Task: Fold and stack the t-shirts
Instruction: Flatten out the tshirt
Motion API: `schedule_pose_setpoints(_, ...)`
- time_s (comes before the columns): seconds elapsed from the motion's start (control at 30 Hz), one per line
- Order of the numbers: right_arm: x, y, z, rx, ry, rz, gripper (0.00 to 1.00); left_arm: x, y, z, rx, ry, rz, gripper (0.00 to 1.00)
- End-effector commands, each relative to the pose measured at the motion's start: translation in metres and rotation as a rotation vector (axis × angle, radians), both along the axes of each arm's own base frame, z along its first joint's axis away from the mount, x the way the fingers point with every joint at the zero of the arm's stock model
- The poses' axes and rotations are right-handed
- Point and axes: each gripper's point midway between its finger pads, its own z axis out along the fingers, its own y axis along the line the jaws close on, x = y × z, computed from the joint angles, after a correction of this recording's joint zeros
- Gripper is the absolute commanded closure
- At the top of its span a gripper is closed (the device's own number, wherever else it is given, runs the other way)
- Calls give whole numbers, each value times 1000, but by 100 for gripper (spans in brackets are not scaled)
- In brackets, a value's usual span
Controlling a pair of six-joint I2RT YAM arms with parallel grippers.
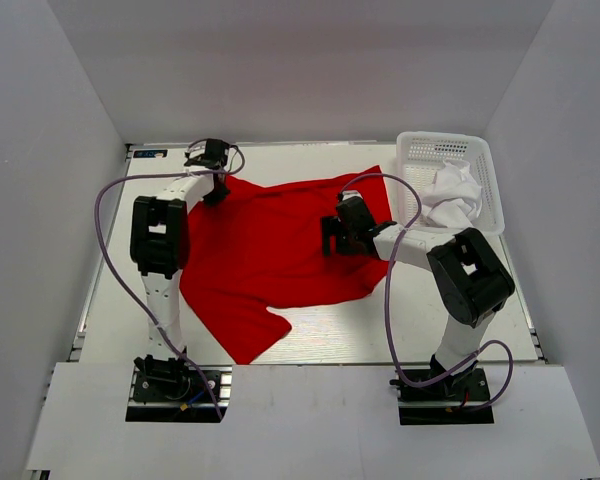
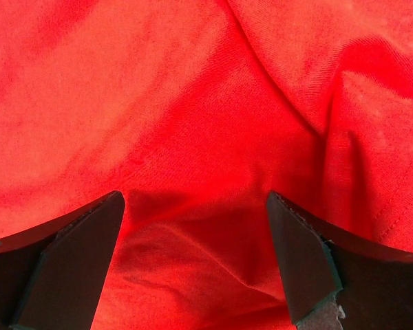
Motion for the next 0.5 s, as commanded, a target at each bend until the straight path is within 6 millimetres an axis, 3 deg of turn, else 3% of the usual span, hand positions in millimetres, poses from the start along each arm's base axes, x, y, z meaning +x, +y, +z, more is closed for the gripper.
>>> schedule_pose_setpoints(0.0,2,-6,-4,-28,9,-11,10,10,6,11,25,-26,5,100)
schedule_pose_setpoints(0.13,2,-3,-5,-25,10,-3,10,10,9,16,39,-33,3,100)
schedule_pose_setpoints(0.27,1,-3,-5,-27,15,7,10,22,9,52,57,-108,-42,100)
schedule_pose_setpoints(0.47,2,-2,-5,-33,16,14,10,36,14,84,107,-172,-63,100)
